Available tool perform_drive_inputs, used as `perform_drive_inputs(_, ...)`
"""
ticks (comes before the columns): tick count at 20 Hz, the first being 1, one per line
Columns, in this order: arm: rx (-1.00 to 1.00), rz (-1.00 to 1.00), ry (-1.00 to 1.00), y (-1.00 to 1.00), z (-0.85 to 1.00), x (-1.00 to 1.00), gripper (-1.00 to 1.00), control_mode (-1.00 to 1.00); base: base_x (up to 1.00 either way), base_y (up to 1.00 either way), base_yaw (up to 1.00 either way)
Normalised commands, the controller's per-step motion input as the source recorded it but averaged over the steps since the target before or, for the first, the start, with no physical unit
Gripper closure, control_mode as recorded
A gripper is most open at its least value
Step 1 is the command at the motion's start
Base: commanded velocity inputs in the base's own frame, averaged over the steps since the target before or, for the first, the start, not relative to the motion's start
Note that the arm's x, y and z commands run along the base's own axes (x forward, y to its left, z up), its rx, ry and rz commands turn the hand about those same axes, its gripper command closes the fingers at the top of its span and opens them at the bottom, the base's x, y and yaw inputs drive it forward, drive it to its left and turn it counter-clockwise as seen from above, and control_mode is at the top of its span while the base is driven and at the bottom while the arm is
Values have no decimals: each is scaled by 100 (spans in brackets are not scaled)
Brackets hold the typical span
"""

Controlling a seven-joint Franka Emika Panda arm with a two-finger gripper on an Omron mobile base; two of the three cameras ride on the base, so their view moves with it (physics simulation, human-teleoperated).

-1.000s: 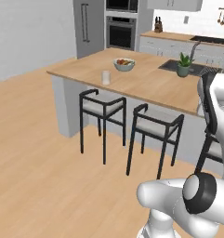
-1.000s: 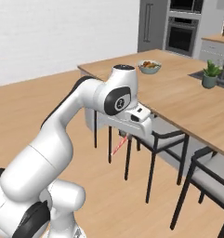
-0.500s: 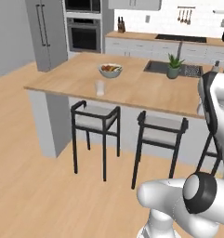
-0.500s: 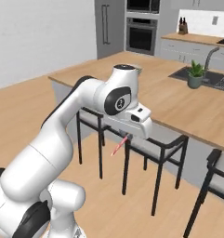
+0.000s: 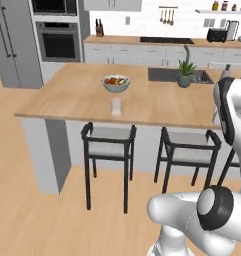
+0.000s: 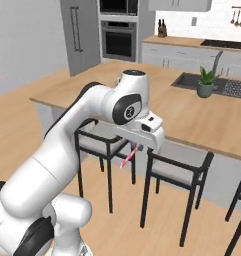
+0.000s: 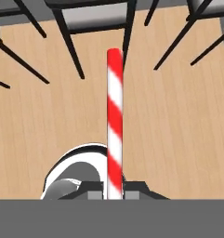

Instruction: Take a straw from the drawer in front and place it inside the glass cup on the dining counter.

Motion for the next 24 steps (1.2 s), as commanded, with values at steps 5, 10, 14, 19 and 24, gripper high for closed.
perform_drive_inputs(5,0,0,0,0,0,0,100,100,53,100,-40)
perform_drive_inputs(10,0,0,0,0,0,0,100,100,38,100,-34)
perform_drive_inputs(14,0,0,0,0,0,0,100,100,45,100,-24)
perform_drive_inputs(19,0,0,0,0,0,0,100,100,55,81,-13)
perform_drive_inputs(24,0,0,0,0,0,0,100,100,53,45,-3)
